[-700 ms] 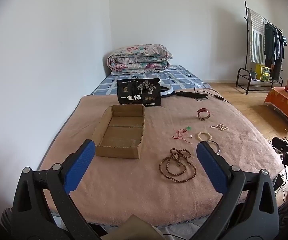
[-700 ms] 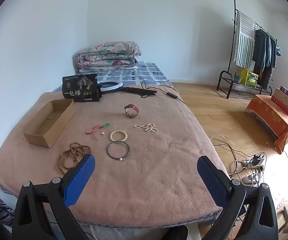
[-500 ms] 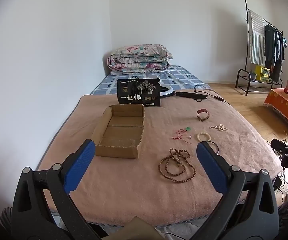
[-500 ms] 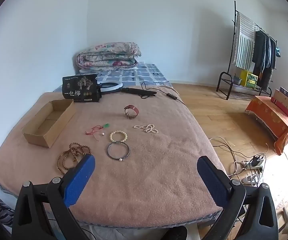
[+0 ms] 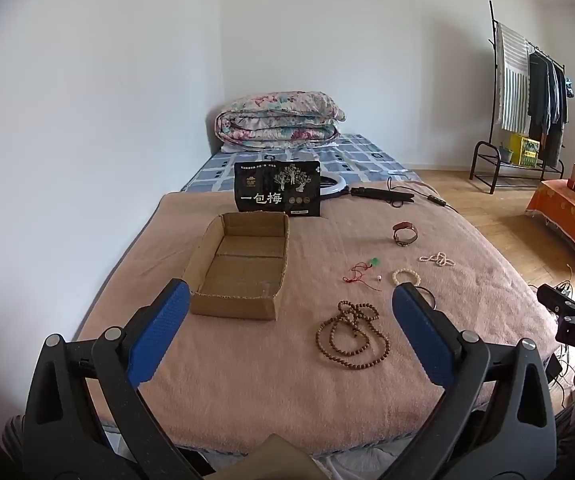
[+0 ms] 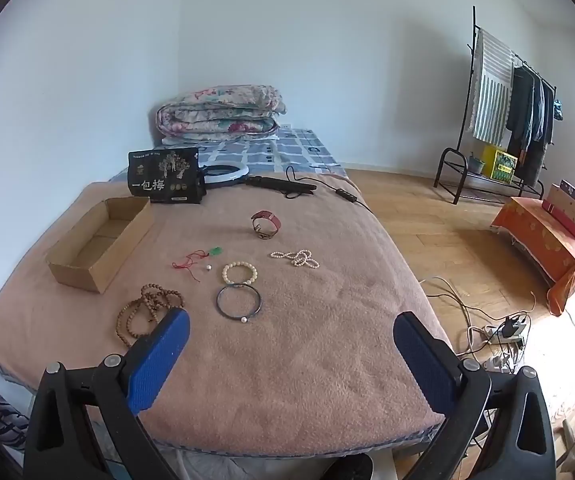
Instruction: Organize jewelry
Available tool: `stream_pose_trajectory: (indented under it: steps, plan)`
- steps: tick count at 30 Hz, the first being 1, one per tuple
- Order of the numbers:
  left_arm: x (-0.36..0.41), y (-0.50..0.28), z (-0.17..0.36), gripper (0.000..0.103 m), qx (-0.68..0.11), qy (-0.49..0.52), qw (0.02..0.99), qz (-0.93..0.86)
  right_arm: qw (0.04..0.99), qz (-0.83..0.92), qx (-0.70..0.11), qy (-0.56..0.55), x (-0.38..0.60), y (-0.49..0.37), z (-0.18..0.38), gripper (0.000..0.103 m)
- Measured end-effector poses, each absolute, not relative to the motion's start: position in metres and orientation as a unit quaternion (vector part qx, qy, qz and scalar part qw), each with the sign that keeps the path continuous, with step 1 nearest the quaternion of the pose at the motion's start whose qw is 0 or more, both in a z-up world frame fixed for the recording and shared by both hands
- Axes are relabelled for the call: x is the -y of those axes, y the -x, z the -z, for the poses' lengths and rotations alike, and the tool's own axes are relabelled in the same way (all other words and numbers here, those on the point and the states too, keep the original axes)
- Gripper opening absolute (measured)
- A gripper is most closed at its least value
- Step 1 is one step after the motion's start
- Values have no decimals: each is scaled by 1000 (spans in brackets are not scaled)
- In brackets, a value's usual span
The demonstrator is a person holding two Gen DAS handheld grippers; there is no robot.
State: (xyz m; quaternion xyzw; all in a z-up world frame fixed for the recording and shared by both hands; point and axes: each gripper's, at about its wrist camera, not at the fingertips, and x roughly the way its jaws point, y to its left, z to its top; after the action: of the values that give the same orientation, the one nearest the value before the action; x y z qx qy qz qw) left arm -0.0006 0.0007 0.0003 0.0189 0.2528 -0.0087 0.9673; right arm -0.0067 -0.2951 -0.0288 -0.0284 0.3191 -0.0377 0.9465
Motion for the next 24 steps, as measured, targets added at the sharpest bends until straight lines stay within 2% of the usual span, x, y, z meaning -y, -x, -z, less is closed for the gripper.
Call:
stream_pose_trajectory:
  steps: [24]
  plan:
    - [4,2,-6,103,-249,-17,968,9,947,37,-319,26,295,5,27,103]
